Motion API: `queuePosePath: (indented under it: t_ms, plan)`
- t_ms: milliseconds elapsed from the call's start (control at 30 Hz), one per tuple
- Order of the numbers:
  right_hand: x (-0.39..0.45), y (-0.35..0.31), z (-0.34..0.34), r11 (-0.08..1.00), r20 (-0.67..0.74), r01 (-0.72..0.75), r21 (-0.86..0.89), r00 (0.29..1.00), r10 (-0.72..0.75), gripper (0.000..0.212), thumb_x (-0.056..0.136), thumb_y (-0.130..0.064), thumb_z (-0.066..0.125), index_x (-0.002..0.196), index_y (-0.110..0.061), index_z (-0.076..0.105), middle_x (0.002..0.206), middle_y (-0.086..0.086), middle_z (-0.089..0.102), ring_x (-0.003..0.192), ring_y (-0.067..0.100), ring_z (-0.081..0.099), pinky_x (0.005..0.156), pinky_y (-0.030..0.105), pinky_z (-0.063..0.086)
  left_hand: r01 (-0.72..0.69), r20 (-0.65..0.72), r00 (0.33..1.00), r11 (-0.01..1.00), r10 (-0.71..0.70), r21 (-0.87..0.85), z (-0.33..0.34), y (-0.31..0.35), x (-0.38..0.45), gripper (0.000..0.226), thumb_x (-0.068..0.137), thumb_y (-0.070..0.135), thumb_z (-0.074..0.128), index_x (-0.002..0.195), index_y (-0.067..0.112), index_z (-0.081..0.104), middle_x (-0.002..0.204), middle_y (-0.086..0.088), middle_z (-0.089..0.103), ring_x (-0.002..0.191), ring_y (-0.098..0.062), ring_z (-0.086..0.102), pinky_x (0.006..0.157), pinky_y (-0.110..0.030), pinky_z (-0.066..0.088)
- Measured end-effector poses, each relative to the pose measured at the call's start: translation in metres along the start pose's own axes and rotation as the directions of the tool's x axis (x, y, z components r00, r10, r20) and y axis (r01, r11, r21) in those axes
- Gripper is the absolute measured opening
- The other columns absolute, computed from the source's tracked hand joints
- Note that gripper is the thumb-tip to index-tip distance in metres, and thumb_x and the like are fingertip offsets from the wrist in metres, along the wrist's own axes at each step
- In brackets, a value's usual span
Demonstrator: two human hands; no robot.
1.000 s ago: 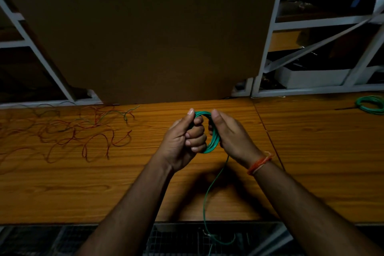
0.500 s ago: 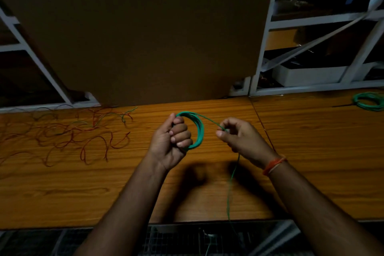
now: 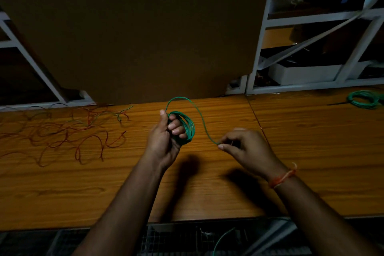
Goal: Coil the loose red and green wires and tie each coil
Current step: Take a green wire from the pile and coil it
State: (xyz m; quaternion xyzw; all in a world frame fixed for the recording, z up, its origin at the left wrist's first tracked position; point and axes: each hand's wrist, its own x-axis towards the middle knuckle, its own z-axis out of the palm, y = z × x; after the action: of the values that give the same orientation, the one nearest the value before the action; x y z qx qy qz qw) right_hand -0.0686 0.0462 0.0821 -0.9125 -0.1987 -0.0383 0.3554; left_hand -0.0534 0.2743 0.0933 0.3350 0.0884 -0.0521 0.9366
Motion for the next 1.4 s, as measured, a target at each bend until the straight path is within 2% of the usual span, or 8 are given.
queuePosePath:
  t_ms: [100,300,400,533,733,900,1033,1400]
  plan:
    - [0.006,-0.014,0.001,0.995,0.004,0.071,-0.073,0.997,-0.071,0.007,0.096,-0.027,0.067,0.095,-0.027,0.074,0.087,-0.012,0.060,0.084,0.005,0.057,0.072,0.028,0.046,-0.027,0.005,1.000,1.000,0.027,0.001,0.000,-0.001,-0.002,0.038,0.108,0.047,0.035,0.085,0.020,0.048,0.057,0.010,0.037,0.047,-0.002,0.037,0.047,-0.017,0.037]
    - [0.017,-0.013,0.002,0.912,0.129,-0.041,-0.408,0.986,0.102,0.021,0.104,-0.035,0.050,0.097,-0.025,0.066,0.096,-0.002,0.066,0.093,0.020,0.061,0.079,0.036,0.051,-0.033,-0.055,0.998,0.973,0.021,-0.229,-0.003,0.020,-0.008,0.041,0.108,0.036,0.040,0.072,0.020,0.052,0.049,0.010,0.037,0.041,-0.002,0.035,0.043,-0.015,0.029]
    - [0.013,-0.010,0.007,0.969,0.231,0.000,-0.248,0.971,0.059,0.013,0.101,-0.035,0.057,0.091,-0.030,0.063,0.085,-0.007,0.065,0.084,0.015,0.061,0.074,0.033,0.049,-0.141,-0.135,0.985,0.950,0.106,-0.280,-0.015,0.034,-0.001,0.042,0.109,0.042,0.036,0.074,0.021,0.048,0.051,0.011,0.038,0.042,-0.002,0.035,0.043,-0.016,0.030]
    - [-0.001,0.006,0.009,0.998,-0.029,-0.029,0.053,0.999,0.031,0.008,0.093,-0.024,0.071,0.097,-0.031,0.068,0.079,-0.011,0.066,0.078,0.000,0.061,0.063,0.012,0.043,-0.267,-0.244,0.949,0.920,0.200,-0.287,-0.032,0.056,0.001,0.042,0.110,0.041,0.030,0.075,0.021,0.044,0.055,0.011,0.038,0.043,-0.004,0.033,0.045,-0.018,0.030]
    - [-0.004,-0.009,0.008,0.962,-0.022,0.271,0.001,0.962,-0.271,0.009,0.094,-0.031,0.066,0.095,-0.026,0.074,0.087,-0.016,0.064,0.083,0.003,0.061,0.067,0.027,0.050,-0.224,-0.187,0.955,0.973,0.230,0.055,-0.029,0.039,-0.003,0.028,0.109,0.028,0.033,0.085,0.019,0.045,0.062,0.006,0.040,0.050,-0.008,0.035,0.049,-0.020,0.031]
    - [0.010,-0.042,0.004,0.911,-0.073,0.410,0.048,0.911,-0.406,0.010,0.095,-0.031,0.067,0.098,-0.025,0.075,0.086,-0.008,0.062,0.078,0.006,0.058,0.063,0.026,0.046,-0.258,0.095,0.961,0.716,0.259,0.648,-0.024,0.001,-0.011,0.029,0.111,0.027,0.035,0.094,0.009,0.051,0.063,-0.004,0.061,0.052,-0.016,0.052,0.053,-0.026,0.044]
    - [0.029,-0.059,-0.003,0.897,-0.133,0.439,0.057,0.894,-0.429,0.006,0.093,-0.019,0.073,0.097,-0.020,0.075,0.085,-0.006,0.064,0.079,0.008,0.060,0.065,0.028,0.048,-0.259,0.247,0.962,0.684,0.118,0.682,-0.018,-0.013,-0.017,0.037,0.108,0.035,0.041,0.090,0.005,0.051,0.060,-0.006,0.052,0.048,-0.017,0.046,0.050,-0.026,0.041]
    - [0.055,-0.067,-0.002,0.899,-0.223,0.338,0.279,0.933,-0.282,0.004,0.095,-0.017,0.070,0.098,-0.016,0.073,0.093,-0.005,0.068,0.089,0.015,0.066,0.076,0.036,0.057,-0.100,0.280,0.957,0.821,-0.076,0.562,-0.019,-0.006,-0.021,0.057,0.103,0.061,0.028,0.092,0.013,0.056,0.055,0.005,0.027,0.043,-0.009,0.021,0.046,-0.025,0.018]
